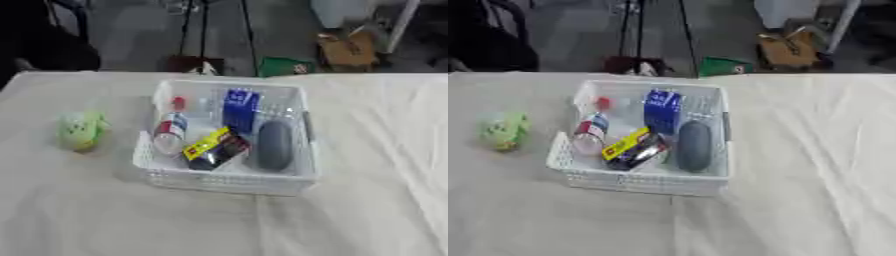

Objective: Pick up objects on the table and place them in the box.

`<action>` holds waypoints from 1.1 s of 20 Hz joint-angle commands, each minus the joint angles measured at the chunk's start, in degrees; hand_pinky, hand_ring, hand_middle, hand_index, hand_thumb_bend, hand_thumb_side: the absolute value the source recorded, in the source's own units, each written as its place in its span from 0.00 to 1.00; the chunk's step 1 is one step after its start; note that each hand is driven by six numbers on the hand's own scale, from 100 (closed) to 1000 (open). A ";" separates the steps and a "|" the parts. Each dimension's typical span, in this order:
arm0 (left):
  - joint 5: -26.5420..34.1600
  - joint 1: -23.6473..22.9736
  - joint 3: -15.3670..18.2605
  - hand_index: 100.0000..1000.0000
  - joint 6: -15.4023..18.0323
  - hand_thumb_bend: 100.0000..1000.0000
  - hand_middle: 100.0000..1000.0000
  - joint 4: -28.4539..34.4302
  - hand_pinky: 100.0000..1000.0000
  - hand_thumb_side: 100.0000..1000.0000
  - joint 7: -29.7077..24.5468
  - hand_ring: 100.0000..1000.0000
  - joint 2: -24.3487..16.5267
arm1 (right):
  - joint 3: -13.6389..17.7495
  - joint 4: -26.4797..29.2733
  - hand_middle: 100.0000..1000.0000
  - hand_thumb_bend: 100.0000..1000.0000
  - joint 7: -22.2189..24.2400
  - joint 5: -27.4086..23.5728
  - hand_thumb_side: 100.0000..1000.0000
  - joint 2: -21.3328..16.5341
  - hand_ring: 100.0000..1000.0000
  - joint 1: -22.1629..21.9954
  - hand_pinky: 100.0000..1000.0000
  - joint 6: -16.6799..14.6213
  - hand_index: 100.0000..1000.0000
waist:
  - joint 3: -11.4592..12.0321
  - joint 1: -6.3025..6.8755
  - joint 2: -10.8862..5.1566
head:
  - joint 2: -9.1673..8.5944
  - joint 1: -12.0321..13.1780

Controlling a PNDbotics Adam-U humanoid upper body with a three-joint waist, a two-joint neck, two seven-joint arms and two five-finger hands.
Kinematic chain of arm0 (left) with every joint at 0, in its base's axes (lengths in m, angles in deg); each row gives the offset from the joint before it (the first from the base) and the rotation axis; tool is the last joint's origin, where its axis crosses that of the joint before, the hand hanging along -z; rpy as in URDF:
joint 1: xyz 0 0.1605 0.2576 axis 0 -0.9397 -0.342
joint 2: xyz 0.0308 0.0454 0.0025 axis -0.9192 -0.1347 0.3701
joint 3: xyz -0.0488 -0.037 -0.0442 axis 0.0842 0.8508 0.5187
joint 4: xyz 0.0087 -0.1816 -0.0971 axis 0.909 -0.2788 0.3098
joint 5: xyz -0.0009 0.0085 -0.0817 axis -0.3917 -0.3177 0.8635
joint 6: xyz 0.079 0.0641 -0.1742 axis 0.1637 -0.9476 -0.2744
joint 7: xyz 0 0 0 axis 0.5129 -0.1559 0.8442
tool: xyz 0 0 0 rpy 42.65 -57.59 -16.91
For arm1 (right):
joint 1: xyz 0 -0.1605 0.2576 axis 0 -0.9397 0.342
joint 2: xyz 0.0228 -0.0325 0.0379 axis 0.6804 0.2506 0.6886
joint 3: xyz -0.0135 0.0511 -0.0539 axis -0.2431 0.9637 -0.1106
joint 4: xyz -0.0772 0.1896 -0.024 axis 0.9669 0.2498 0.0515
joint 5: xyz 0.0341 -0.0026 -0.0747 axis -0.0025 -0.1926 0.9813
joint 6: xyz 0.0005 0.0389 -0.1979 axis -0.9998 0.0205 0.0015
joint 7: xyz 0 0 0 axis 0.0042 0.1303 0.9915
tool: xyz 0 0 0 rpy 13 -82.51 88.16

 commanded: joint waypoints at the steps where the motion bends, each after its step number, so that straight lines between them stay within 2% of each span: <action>1: 0.00 0.14 0.28 0.79 -0.10 0.00 0.76 0.79 0.74 0.76 0.38 0.69 -0.47 | 0.26 0.95 0.58 0.00 0.23 -0.18 1.00 -1.37 0.72 0.68 0.75 -0.02 0.82 | -0.07 0.00 -0.89 | -0.84 0.17; 8: -0.34 0.11 0.53 0.80 -0.71 0.00 0.76 0.79 0.74 0.74 0.59 0.70 -0.67 | 0.33 0.95 0.58 0.00 0.19 -0.22 1.00 -1.35 0.72 0.63 0.75 -0.01 0.82 | -0.26 0.00 -0.84 | -0.93 0.20; 9: -1.17 -0.20 0.71 0.84 -1.37 0.00 0.80 0.79 0.77 0.73 0.21 0.74 -2.11 | 0.32 0.95 0.58 0.00 0.20 -0.21 1.00 -1.42 0.72 0.62 0.75 -0.02 0.82 | -0.15 0.05 -0.88 | -0.75 0.20; 10: -2.27 -0.46 0.99 0.84 -2.49 0.00 0.80 0.79 0.77 0.73 -0.09 0.74 -3.84 | 0.30 0.95 0.58 0.00 0.22 -0.21 1.00 -1.46 0.72 0.59 0.75 -0.02 0.82 | -0.07 0.06 -0.94 | -0.59 0.22; 11: -3.64 -0.86 1.13 0.88 -3.58 0.00 0.84 0.79 0.80 0.70 -0.54 0.79 -5.92 | 0.26 0.95 0.58 0.00 0.24 -0.28 1.00 -1.49 0.72 0.54 0.75 0.00 0.82 | 0.06 0.18 -1.01 | -0.41 0.31; 13: -7.29 -2.09 1.21 0.91 -6.44 0.00 0.86 0.79 0.83 0.69 -1.93 0.82 -10.91 | 0.22 0.95 0.58 0.00 0.36 -0.30 1.00 -1.53 0.72 0.40 0.75 0.00 0.82 | 0.28 0.43 -1.18 | -0.11 0.43; 16: -11.89 -3.42 0.87 0.92 -10.02 0.00 0.86 0.79 0.84 0.69 -2.97 0.83 -15.80 | 0.17 0.95 0.58 0.00 0.46 -0.33 1.00 -1.53 0.72 0.30 0.75 0.00 0.82 | 0.37 0.57 -1.36 | 0.18 0.53; 17: -13.53 -4.10 0.53 0.97 -11.14 0.00 0.89 0.79 0.85 0.67 -3.60 0.85 -18.25 | 0.17 0.95 0.58 0.00 0.47 -0.32 1.00 -1.61 0.72 0.28 0.75 -0.01 0.82 | 0.47 0.67 -1.45 | 0.42 0.61; 18: -15.80 -4.87 0.06 0.97 -13.10 0.00 0.89 0.79 0.85 0.67 -4.89 0.85 -21.89 | 0.15 0.95 0.58 0.00 0.49 -0.33 1.00 -1.65 0.72 0.21 0.75 0.01 0.82 | 0.58 0.71 -1.60 | 0.75 0.82; 21: -20.09 -5.36 -1.31 1.00 -16.99 0.00 0.91 0.79 0.86 0.68 -6.92 0.87 -27.32 | 0.04 0.95 0.58 0.00 0.58 -0.38 1.00 -1.64 0.72 0.11 0.75 0.03 0.82 | 0.69 0.83 -1.87 | 1.29 1.54; 22: -21.61 -5.49 -2.09 1.00 -18.72 0.00 0.92 0.78 0.86 0.69 -8.83 0.88 -30.30 | -0.03 0.95 0.58 0.00 0.66 -0.41 1.00 -1.62 0.72 0.04 0.75 0.03 0.82 | 0.74 0.91 -2.06 | 1.55 2.18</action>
